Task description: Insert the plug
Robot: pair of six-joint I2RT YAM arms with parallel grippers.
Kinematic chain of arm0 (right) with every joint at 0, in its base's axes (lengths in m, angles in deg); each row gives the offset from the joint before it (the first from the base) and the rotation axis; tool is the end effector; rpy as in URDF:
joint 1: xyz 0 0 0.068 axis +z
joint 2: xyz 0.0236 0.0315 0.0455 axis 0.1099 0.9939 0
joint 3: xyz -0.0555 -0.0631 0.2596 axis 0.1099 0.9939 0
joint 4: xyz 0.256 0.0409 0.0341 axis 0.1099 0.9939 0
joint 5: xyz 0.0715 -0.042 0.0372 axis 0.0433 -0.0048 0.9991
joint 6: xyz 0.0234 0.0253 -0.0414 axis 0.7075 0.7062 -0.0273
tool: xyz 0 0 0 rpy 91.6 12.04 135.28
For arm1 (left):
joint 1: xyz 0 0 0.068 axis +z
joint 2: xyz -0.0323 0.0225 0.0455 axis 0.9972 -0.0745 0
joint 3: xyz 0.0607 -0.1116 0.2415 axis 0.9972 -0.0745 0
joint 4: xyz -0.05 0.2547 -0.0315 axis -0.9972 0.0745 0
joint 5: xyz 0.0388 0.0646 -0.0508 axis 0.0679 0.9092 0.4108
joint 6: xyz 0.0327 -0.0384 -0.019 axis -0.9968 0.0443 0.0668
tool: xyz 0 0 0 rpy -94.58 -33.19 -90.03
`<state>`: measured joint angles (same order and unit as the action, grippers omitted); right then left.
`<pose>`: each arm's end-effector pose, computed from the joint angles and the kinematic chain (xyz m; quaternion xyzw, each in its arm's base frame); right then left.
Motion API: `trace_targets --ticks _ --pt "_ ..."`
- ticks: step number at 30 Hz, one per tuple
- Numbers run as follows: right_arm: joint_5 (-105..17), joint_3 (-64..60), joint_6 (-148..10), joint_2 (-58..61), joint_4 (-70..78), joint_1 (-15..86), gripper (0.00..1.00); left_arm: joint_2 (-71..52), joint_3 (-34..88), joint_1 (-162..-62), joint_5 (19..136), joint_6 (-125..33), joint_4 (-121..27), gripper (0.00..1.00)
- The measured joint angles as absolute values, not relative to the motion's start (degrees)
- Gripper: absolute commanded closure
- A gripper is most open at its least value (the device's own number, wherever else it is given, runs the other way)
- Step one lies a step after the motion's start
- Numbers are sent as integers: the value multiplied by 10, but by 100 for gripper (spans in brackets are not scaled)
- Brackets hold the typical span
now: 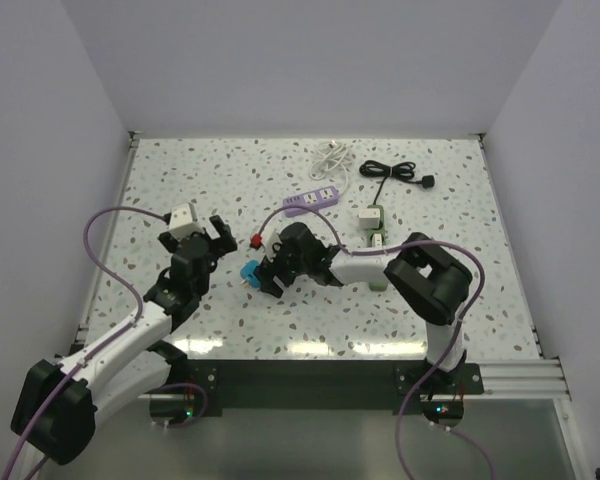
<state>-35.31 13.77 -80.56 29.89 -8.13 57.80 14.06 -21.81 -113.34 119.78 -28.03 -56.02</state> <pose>0.2397 0.3168 0.1481 -0.4718 0.7574 0.2870 0.3485 0.1866 -0.0752 0.2258 -0.1859 0.7681 -0.0637 0.6095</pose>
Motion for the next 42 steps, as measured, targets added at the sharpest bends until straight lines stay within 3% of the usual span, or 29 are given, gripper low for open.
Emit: trace_targets --ticks 19,23,24,27,30,42 --pt "-433 90 -815 363 -133 623 15 173 -227 -1132 1200 -281 -541 0" --pt "-454 81 -809 369 -132 632 23 185 -228 -1132 1197 -281 -538 0" --pt "-458 81 -807 369 -131 633 37 190 -230 -1132 1197 -281 -538 0" --pt "-466 80 -804 369 -130 635 56 201 -236 -1132 1194 -281 -537 0" --pt "-475 80 -801 368 -129 636 66 203 -236 -1132 1189 -281 -538 0" --pt "-554 152 -829 273 -63 637 68 201 -246 -1131 1075 -304 -579 0"
